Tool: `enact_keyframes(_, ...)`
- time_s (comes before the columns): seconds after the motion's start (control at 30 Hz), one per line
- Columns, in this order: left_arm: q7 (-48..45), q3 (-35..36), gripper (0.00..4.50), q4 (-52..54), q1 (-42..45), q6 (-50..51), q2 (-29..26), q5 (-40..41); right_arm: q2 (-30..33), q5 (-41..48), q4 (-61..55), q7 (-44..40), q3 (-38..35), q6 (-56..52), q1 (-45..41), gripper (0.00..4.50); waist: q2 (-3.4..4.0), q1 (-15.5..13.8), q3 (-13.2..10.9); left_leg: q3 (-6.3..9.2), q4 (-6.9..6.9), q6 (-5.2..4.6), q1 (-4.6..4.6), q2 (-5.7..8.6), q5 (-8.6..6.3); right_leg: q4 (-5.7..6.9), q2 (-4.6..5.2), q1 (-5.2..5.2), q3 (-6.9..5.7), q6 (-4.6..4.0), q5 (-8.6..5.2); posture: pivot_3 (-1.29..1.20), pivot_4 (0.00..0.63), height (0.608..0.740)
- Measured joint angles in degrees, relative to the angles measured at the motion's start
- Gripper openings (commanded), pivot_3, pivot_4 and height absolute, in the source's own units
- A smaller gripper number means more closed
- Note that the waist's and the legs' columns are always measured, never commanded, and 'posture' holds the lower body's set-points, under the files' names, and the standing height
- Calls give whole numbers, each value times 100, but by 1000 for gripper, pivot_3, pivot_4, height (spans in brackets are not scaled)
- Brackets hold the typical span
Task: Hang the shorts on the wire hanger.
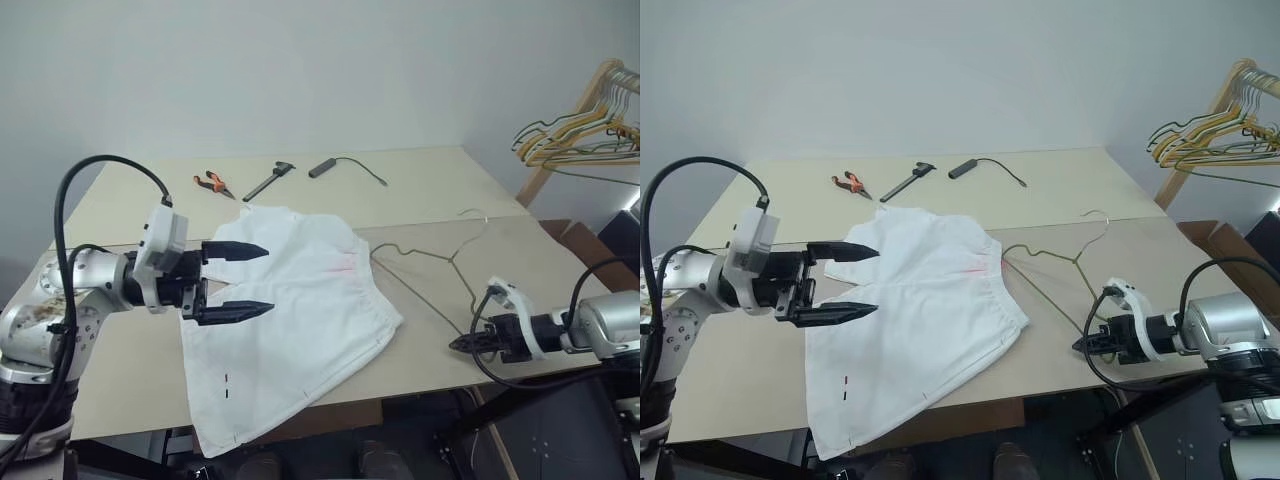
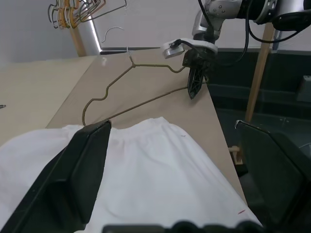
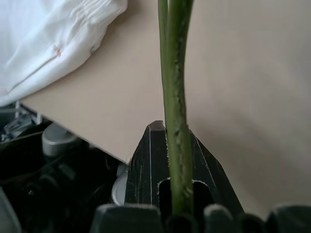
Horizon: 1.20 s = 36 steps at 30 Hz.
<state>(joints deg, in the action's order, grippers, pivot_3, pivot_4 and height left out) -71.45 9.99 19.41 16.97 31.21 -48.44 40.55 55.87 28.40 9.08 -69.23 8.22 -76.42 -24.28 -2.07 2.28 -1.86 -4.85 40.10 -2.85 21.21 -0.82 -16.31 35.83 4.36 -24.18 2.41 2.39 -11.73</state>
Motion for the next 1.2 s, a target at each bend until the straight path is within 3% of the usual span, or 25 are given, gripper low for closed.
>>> enact_keyframes(0.2,70,14,4460,141,-150,32,-94,28,179,17,-62,-393,496,112,10,0,0,-14,0,0,0,0,-4,-1,0,2,-1,1,0,2,-2,36,0,740)
enact_keyframes(0.5,97,78,4460,257,-395,30,-190,70,754,432,-471,-1013,570,187,216,0,-1,-142,0,-1,-3,0,-5,-4,-1,-1,-1,0,-1,9,-7,40,0,740)
enact_keyframes(0.77,91,73,4460,308,-356,16,-237,112,-879,-407,2182,-262,1055,420,-1605,0,-2,-145,2,-9,-4,4,-6,4,1,-2,-5,-5,3,-10,8,83,0,740)
enact_keyframes(1.07,168,216,4460,485,-612,18,-338,158,-1084,-713,2686,-759,1481,713,-1960,0,0,-295,1,1,-18,8,9,2,-16,-12,-2,-13,-11,-8,4,92,0,740)
enact_keyframes(1.2,233,218,4460,524,-632,-6,-336,154,-1585,-1030,3594,-661,1480,966,-2517,0,1,-259,0,-3,-16,19,-6,2,-7,-10,-12,-4,-8,-16,8,105,0,740)
